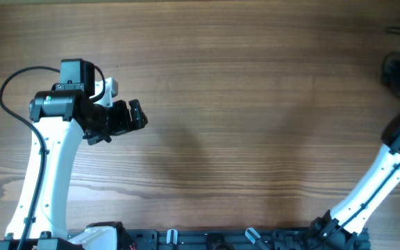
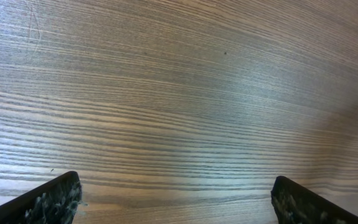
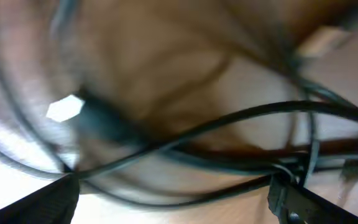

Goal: Untangle cables

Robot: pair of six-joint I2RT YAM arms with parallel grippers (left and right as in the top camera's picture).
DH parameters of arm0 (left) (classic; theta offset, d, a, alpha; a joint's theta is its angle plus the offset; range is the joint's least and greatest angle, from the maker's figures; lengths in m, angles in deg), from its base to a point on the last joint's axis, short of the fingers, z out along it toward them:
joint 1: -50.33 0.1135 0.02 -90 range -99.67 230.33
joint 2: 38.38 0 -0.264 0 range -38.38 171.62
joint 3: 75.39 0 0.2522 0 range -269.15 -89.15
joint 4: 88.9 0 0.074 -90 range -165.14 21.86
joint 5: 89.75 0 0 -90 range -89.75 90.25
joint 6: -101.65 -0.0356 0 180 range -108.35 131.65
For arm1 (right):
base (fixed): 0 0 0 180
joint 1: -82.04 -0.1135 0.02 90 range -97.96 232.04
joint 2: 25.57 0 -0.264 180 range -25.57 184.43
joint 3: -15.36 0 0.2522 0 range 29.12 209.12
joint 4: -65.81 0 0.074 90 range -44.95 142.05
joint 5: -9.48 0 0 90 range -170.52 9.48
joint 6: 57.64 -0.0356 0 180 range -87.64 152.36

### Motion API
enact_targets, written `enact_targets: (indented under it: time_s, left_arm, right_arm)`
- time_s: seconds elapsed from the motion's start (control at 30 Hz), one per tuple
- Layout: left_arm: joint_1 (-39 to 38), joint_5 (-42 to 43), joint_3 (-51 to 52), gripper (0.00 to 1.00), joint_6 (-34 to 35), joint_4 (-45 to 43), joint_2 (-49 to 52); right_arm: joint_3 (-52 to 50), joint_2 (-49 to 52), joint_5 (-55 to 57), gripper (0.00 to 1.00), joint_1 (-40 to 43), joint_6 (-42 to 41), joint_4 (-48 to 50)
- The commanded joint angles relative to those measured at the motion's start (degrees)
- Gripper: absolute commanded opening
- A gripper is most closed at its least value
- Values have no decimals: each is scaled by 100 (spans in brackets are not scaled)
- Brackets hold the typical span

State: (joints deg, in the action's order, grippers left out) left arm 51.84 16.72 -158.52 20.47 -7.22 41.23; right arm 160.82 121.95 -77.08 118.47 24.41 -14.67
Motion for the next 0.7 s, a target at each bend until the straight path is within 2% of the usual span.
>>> enact_targets:
  time_s: [0.0,0.1,0.3,0.53,0.67]
  left_arm:
    - [20,111,15,100,-87,-9,28]
    - [20,114,15,100,-85,-24,28]
    - [20,111,15,100,-87,-28,28]
    - [20,111,15,100,-68,-44,28]
    - [20,111,15,100,-68,-39,28]
  right_arm:
    - [-2,219,-251,100,584,-173,-44]
    - [-2,219,-179,100,942,-562,-74]
    - [-2,92,-208,100,1003,-841,-109]
    - [-2,-800,-396,100,507,-1182,44]
    - [-2,-1252,-393,100,-22,-1045,17]
